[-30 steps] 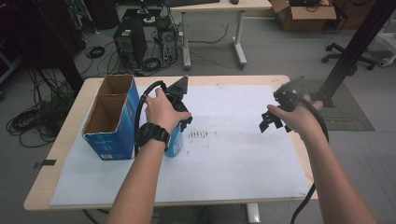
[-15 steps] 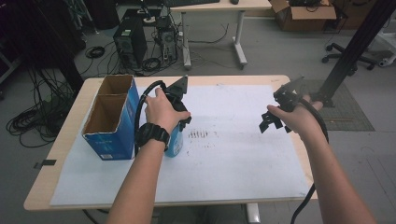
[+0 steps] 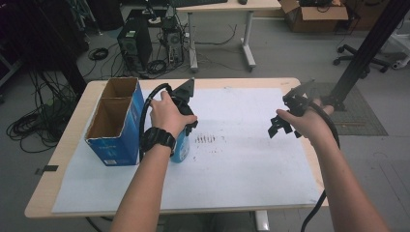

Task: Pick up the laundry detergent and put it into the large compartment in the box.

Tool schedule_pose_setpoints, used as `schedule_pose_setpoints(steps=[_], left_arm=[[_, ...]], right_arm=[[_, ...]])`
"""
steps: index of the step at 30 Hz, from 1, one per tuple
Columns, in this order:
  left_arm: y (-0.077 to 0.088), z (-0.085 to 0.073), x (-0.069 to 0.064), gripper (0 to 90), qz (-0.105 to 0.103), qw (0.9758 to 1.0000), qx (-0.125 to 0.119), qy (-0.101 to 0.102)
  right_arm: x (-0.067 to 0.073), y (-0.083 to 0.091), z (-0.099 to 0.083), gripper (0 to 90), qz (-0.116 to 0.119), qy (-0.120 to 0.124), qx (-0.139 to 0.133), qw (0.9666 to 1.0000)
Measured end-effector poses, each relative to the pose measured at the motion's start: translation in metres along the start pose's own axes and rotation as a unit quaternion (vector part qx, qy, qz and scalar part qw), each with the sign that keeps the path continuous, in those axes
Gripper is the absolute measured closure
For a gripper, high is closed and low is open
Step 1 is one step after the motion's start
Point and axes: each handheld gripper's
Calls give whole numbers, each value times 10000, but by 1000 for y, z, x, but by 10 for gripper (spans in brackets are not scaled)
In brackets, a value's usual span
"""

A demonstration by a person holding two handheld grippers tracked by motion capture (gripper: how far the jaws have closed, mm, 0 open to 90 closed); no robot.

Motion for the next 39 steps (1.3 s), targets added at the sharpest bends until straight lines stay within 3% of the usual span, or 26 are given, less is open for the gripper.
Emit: schedule_pose_setpoints(steps=[21,39], left_arm=[[0,3,2,356,-82,10000,11,9],[1,4,5,371,-191,9998,96,-37]], right_arm=[[2,-2,1,38,3,-3,16,10000],[4,2,1,38,-1,40,-12,10000]])
Point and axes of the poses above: each handheld gripper's, and its own axes: y roughly backward along the jaws, z roughly out of its top, x roughly to its left, and after that the axes turned 12 degrees about y, right-handed
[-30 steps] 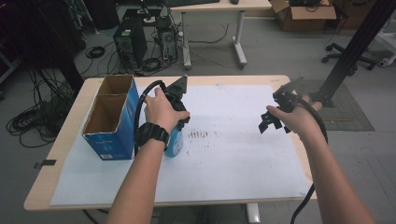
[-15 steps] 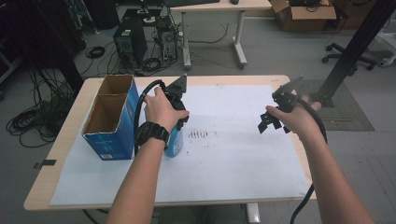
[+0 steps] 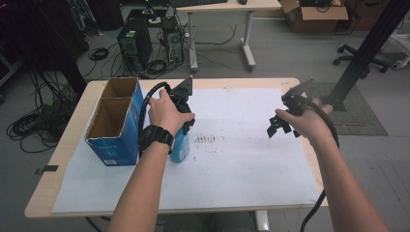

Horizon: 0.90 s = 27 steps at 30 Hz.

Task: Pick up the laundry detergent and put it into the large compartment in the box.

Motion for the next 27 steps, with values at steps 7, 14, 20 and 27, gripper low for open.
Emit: schedule_pose_setpoints(steps=[7,14,20,27], left_arm=[[9,-1,3,373,-30,10000,3,41],[40,-3,5,373,-23,9999,-97,51],[64,-3,8,373,-70,9998,-148,93],[96,-3,15,374,-137,9996,-222,146]], right_arm=[[2,6,0,38,-11,10,-28,10000],[4,12,0,38,15,15,-64,10000],[7,15,1,38,41,33,-94,9999],[11,20,4,38,51,50,-104,9999]])
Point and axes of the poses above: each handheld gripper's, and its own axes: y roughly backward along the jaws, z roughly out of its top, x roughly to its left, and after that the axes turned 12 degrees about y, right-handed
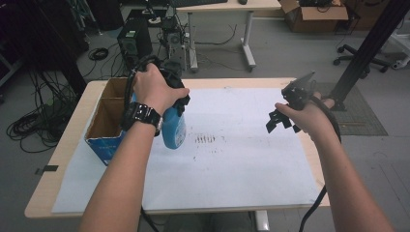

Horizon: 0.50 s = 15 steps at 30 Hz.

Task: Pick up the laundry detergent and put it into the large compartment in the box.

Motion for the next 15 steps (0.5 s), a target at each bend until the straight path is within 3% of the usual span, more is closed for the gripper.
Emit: schedule_pose_setpoints(steps=[15], left_arm=[[49,6,17,374,0,9999,-93,103]], right_arm=[[1,7,3,38,44,-40,-19,10000]])
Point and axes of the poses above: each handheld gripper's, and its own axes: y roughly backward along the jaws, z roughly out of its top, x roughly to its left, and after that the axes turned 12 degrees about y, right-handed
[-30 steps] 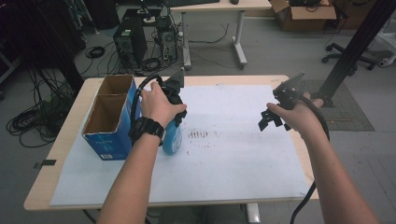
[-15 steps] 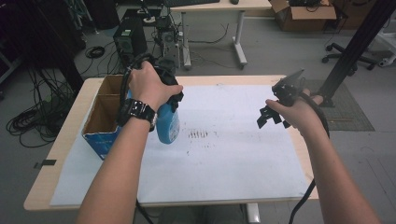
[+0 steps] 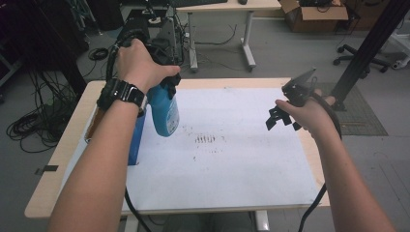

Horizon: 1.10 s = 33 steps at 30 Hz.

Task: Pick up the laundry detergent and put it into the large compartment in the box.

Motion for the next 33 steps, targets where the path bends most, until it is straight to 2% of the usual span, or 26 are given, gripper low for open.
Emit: schedule_pose_setpoints(steps=[7,12,16,20,26,28,33], left_arm=[[20,2,15,374,-95,9999,-41,111],[35,2,31,374,-176,9992,-166,314],[45,1,49,374,-141,9986,-221,458],[54,-1,75,374,-94,9972,-279,683],[54,-5,109,374,88,9946,-335,978],[51,-7,124,375,141,9929,-342,1131],[42,-11,145,375,234,9905,-332,1317]], right_arm=[[0,4,0,38,-27,-2,-19,10000],[0,6,0,37,-23,-9,-44,10000],[-2,6,-1,38,-31,-36,-33,10000],[-4,7,-2,37,-52,-83,-43,9999],[-5,5,-2,38,-57,-101,-25,9999],[-5,5,-1,37,-46,-97,-23,9999],[-7,2,-2,37,-41,-136,9,9999]])
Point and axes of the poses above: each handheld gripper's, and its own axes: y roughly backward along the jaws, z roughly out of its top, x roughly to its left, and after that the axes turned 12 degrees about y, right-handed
